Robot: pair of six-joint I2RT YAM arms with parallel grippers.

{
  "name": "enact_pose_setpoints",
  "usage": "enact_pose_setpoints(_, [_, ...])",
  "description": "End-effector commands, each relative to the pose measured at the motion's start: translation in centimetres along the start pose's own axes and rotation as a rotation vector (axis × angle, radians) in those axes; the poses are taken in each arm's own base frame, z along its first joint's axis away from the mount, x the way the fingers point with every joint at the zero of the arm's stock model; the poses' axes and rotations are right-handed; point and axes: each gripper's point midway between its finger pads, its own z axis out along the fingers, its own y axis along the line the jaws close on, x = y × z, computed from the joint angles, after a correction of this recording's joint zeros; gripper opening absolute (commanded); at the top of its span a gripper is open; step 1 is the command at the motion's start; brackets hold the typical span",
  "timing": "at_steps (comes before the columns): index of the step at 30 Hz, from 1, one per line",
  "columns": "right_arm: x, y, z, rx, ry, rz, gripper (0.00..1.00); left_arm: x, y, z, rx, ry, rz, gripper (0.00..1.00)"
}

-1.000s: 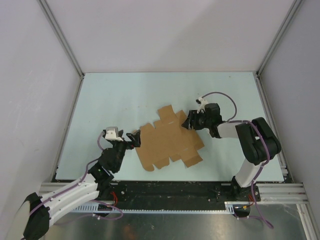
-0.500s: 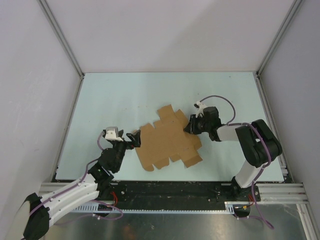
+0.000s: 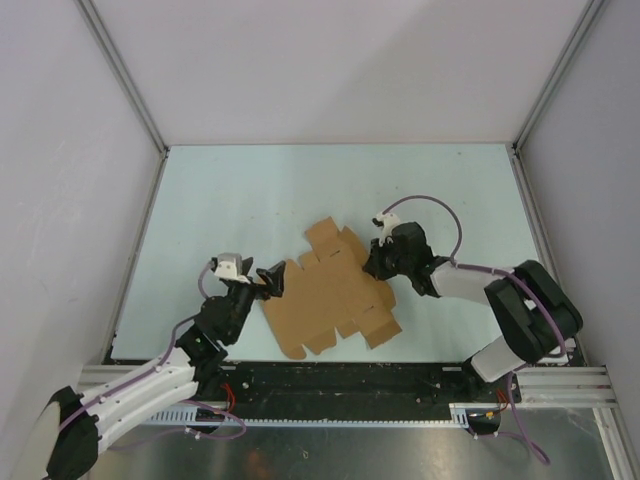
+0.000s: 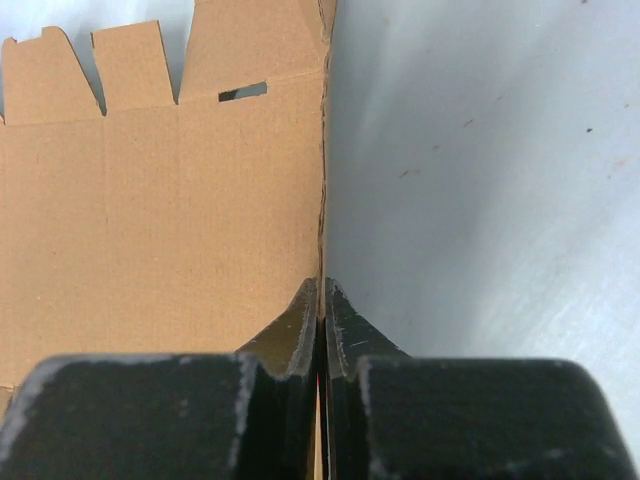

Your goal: Fold the paper box

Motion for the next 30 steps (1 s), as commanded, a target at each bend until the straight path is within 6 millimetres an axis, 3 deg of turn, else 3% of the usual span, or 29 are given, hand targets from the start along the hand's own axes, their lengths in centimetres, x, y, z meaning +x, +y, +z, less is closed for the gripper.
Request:
enact_pose_setpoints(1, [-0.7, 1.2, -2.0, 0.003, -0.045, -0.049, 0.02, -2.4, -2.6, 0.7, 0.114, -0.056, 0.052, 0.89])
enact_pose_setpoints(5, [-0.2, 2.7, -3.2, -0.022, -0.036, -0.053, 0.00, -2.1, -5.8, 0.3, 0.301, -0.055, 0.096, 0.82])
enact_pose_setpoints(9, [0.4, 4.0, -4.1, -0.013, -0.028, -0.041, 0.00, -2.3, -7.4, 0.0, 0.401, -0.087, 0.119, 0.80])
enact_pose_setpoints(22, [0.5, 6.2, -6.2, -0.020, -0.044, -0.054, 0.00, -0.7, -10.8, 0.1, 0.646, -0.102, 0.287, 0.73])
enact_pose_setpoints(24, [0.4, 6.2, -6.3, -0.023, -0.051, -0.057, 0.00, -1.9, -10.7, 1.0, 0.653, -0.145, 0.290, 0.72])
enact_pose_setpoints(25, [0.3, 6.3, -6.3, -0.029, -0.054, -0.059, 0.00, -0.9, -11.0, 1.3, 0.685, -0.113, 0.295, 0.72])
enact_pose_setpoints(27, [0.1, 6.5, -6.2, -0.039, -0.058, -0.066, 0.00, -2.1, -11.2, 2.5, 0.699, -0.142, 0.288, 0.67])
enact_pose_setpoints(28, [0.2, 6.5, -6.1, -0.043, -0.055, -0.071, 0.00, -0.8, -11.1, 3.2, 0.705, -0.100, 0.284, 0.65])
enact_pose_setpoints(30, [0.3, 6.5, -6.0, -0.044, -0.051, -0.079, 0.00, -1.5, -11.7, 4.1, 0.746, -0.115, 0.254, 0.61])
